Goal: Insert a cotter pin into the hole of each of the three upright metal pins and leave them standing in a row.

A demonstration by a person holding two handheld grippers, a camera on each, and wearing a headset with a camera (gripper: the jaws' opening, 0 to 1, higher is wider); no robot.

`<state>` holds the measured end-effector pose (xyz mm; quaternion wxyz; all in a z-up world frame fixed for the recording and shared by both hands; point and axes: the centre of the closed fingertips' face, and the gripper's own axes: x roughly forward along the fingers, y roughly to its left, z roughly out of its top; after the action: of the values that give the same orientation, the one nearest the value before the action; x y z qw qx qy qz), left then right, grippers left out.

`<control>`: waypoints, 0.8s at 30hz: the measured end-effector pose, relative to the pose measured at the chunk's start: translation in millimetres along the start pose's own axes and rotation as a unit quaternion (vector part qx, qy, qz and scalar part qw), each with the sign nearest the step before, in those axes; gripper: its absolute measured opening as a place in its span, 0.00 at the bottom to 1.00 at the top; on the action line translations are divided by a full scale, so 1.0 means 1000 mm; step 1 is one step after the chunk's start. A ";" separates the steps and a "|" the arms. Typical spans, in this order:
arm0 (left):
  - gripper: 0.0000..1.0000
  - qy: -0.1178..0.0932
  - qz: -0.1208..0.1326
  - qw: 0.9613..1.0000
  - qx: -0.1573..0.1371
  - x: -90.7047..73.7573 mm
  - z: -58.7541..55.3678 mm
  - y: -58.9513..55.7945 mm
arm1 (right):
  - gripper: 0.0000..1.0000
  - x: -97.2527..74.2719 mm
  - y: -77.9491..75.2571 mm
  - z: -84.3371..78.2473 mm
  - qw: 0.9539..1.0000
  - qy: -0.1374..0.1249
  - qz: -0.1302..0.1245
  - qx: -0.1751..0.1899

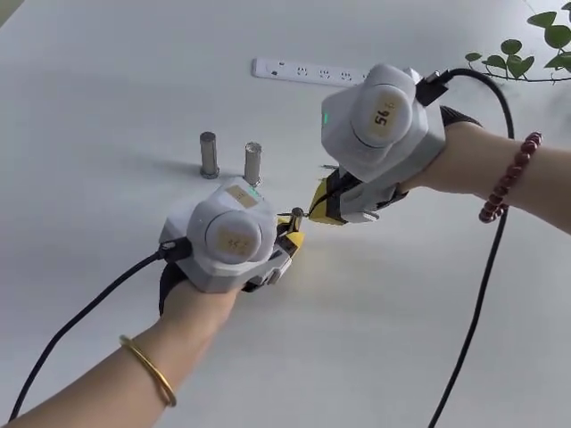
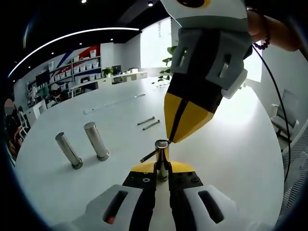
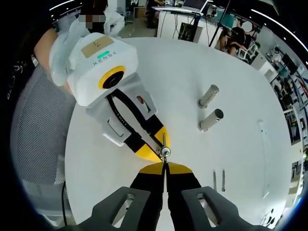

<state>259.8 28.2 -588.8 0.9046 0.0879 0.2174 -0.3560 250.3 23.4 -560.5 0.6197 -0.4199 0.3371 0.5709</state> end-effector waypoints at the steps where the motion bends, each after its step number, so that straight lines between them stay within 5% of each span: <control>1: 0.07 0.000 0.000 1.000 0.000 0.000 0.000 0.000 | 0.00 0.000 0.001 0.001 1.000 -0.001 0.001 0.001; 12: 0.07 0.000 0.001 1.000 -0.004 0.000 0.000 0.000 | 0.06 -0.002 0.003 0.005 1.000 -0.015 0.007 0.026; 24: 0.07 -0.001 0.001 1.000 -0.006 0.000 0.000 0.000 | 0.07 0.004 0.004 0.022 0.999 -0.053 0.009 -0.004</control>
<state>260.1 28.1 -589.0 0.9058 0.0819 0.2187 -0.3535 245.5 44.9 -555.1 0.6301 -0.3886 0.3053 0.5990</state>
